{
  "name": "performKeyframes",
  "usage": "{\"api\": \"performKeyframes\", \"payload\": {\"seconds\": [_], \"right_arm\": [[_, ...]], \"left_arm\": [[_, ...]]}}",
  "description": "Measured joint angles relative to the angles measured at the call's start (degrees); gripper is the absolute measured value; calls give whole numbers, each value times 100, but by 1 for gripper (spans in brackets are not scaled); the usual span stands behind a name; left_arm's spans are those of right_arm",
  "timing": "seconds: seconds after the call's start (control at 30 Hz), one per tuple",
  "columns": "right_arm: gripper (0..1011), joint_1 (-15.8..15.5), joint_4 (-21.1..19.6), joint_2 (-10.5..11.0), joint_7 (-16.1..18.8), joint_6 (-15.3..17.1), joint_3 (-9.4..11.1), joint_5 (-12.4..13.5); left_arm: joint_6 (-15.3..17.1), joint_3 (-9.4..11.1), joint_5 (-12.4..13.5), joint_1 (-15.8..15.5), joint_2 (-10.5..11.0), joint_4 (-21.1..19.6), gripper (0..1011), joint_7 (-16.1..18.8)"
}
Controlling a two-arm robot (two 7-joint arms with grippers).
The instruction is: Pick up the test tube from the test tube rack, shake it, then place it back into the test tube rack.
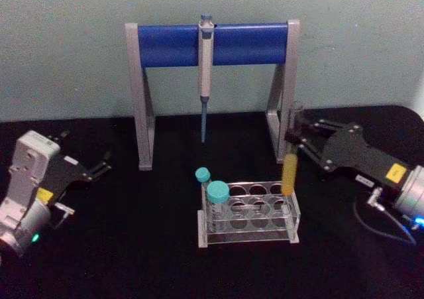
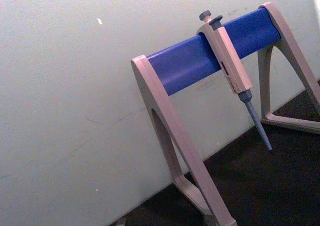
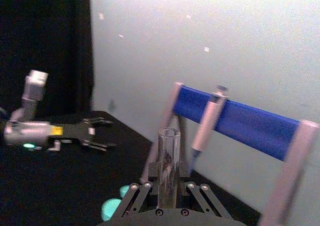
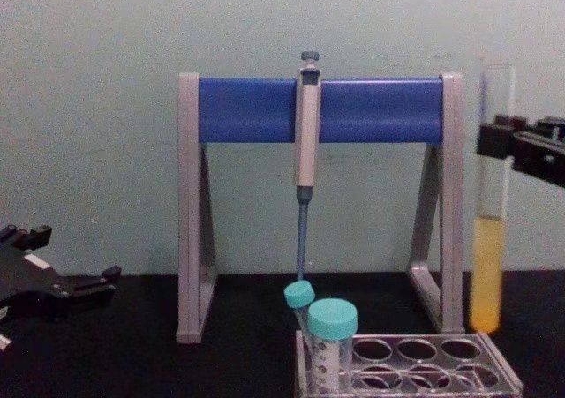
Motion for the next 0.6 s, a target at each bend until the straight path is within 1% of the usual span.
{"api": "performKeyframes", "payload": {"seconds": [0.07,0.17,0.2,0.23,0.33,0.5,0.6], "right_arm": [[237,-35,-1,20,-131,41,87,-48],[235,-26,22,14,-263,108,153,-114],[237,7,56,-7,-335,159,183,-161],[237,7,56,-7,-335,159,183,-161],[237,157,176,-87,-423,272,207,-252],[237,475,440,-243,-402,368,119,-335],[237,740,679,-382,-321,400,10,-379]], "left_arm": [[0,0,0,0,0,0,1001,0],[0,0,0,0,0,0,1001,0],[0,0,0,0,0,0,1001,0],[0,0,0,0,0,0,1001,0],[0,0,0,0,0,0,1001,0],[0,0,0,0,0,0,1001,0],[0,0,0,0,0,0,1001,0]]}}
